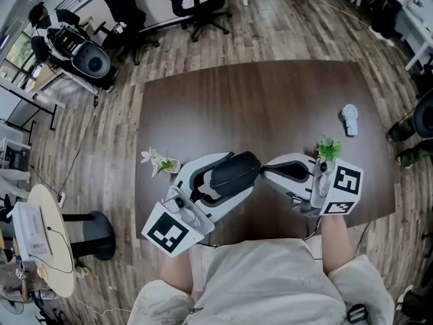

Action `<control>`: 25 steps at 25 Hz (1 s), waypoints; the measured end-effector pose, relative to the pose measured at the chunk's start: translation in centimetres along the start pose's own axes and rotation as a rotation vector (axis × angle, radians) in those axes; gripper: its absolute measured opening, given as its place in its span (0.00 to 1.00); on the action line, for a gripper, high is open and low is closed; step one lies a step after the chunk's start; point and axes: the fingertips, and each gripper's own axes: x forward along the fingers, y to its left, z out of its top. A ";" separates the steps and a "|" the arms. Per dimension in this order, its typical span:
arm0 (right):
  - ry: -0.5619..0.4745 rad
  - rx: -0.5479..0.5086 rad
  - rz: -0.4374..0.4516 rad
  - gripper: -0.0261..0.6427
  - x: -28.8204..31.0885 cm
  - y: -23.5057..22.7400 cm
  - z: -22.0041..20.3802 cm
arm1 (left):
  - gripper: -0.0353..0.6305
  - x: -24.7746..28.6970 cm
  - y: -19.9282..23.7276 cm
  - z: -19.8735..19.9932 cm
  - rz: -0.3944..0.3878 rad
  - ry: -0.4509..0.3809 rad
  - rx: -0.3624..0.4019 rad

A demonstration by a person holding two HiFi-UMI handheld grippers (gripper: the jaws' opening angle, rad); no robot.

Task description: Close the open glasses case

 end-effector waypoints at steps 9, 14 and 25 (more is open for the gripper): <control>0.007 0.004 0.039 0.04 0.4 1.1 0.2 | 0.43 -0.2 -0.4 1.4 -0.004 -0.088 -0.036; -0.008 0.025 0.132 0.04 1.2 2.9 0.1 | 0.50 -0.2 -0.4 2.5 -0.005 -0.202 -0.107; 0.085 -0.052 0.019 0.04 1.3 0.9 -1.1 | 0.45 -0.1 -1.1 -1.9 0.033 0.045 0.052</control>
